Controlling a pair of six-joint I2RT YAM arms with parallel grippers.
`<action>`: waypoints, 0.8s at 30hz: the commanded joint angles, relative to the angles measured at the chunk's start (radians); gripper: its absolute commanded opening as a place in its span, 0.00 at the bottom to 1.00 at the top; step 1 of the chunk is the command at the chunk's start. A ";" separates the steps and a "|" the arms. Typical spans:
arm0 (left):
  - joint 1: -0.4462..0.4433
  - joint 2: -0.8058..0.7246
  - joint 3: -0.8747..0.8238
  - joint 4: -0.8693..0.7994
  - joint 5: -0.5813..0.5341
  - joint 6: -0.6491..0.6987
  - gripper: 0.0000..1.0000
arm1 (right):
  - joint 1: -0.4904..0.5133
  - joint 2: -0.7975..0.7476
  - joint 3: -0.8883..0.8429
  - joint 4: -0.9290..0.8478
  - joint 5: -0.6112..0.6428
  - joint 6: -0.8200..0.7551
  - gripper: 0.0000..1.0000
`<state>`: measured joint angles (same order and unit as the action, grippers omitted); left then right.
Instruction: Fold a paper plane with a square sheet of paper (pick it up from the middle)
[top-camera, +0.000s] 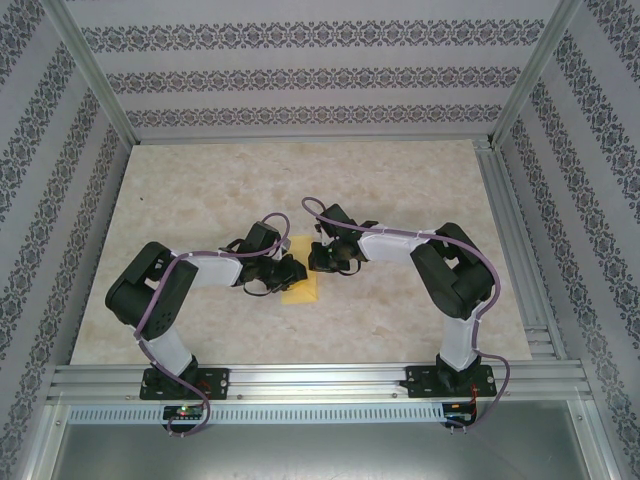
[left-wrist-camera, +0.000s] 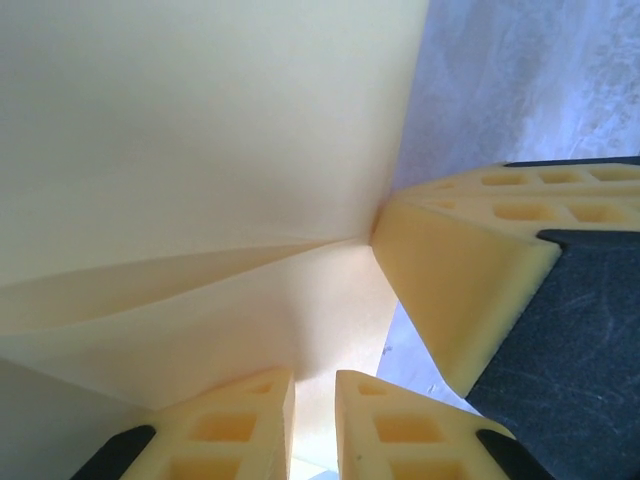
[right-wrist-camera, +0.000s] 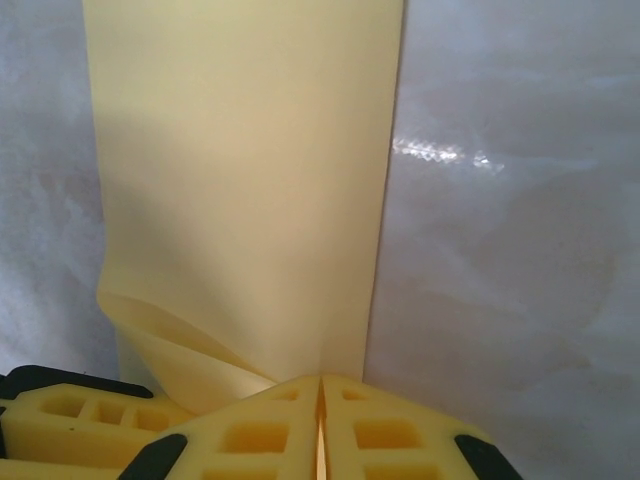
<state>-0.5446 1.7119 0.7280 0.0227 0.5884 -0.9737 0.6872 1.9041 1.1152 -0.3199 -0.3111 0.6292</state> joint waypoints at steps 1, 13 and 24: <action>-0.011 0.024 0.029 -0.047 -0.031 0.021 0.18 | 0.001 -0.012 0.010 -0.019 0.042 0.001 0.13; -0.012 0.031 0.033 -0.119 -0.082 0.016 0.15 | 0.002 -0.149 -0.039 -0.021 0.080 0.036 0.21; -0.012 0.018 0.032 -0.122 -0.113 -0.012 0.15 | 0.081 -0.237 -0.161 0.021 -0.044 0.065 0.15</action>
<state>-0.5468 1.7283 0.7582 -0.0463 0.5472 -0.9745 0.7391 1.7027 0.9806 -0.3317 -0.3084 0.6701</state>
